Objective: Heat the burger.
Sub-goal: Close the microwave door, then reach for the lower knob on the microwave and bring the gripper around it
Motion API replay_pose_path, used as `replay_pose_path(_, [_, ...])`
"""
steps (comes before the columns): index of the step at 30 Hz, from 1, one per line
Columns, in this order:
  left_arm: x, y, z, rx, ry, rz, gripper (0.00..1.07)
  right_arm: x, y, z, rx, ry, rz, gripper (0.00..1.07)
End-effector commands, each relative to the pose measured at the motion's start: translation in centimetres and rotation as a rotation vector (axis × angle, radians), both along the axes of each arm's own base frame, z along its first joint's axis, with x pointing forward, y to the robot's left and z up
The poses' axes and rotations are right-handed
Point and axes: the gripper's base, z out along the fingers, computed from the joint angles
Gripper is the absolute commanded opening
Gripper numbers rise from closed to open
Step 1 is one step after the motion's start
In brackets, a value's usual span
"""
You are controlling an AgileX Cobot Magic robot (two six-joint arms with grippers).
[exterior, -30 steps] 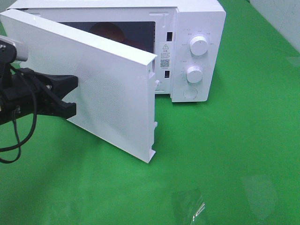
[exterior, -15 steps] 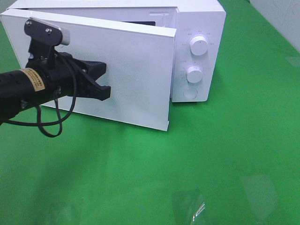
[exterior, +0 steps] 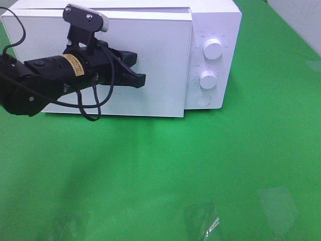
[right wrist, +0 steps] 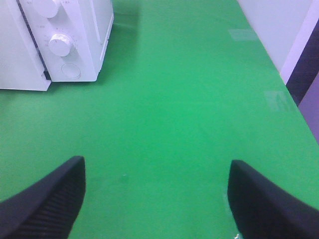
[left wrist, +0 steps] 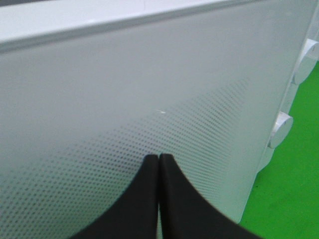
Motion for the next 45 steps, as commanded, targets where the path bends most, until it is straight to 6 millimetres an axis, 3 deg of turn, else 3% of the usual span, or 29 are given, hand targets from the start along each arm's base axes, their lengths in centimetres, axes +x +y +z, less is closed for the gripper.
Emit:
replay_pose_path(1, [1.2,-1.1,0.4,-0.005,0.001,0.013,0.0,-0.4,0.0,0.0,0.005,-0.037,-0.003,0.76])
replay_pose_path(14, [3.5,-1.7,1.4,-0.017,-0.045,0.095,0.0,-0.4,0.0,0.0,0.005,-0.037,-0.003,0.76])
replay_pose_path(26, [3.8,-0.8,1.6,0.017,-0.048,0.193,0.0,-0.4,0.0,0.0,0.005,-0.037,-0.003,0.76])
replay_pose_path(30, [3.0,-1.2,1.9,0.035,-0.006,0.168,0.0,-0.4,0.0,0.0,0.005,-0.037,-0.003,0.76])
replay_pose_path(41, [-2.9,-3.5,3.0,0.141,0.163,0.002,0.0,-0.4,0.0,0.0,0.005,-0.037,-0.003,0.76])
replay_pose_path(43, [-3.5,-3.8,3.2,0.151,0.175,-0.016,0.03,-0.4,0.0,0.0,0.005,-0.037,-0.003,0.75])
replay_pose_path(44, [-4.5,-4.2,3.5,0.172,0.205,-0.049,0.17,-0.4,0.0,0.0,0.005,-0.037,-0.003,0.75])
replay_pose_path(45, [-4.5,-4.2,3.5,0.172,0.205,-0.049,0.17,-0.4,0.0,0.0,0.005,-0.037,-0.003,0.75])
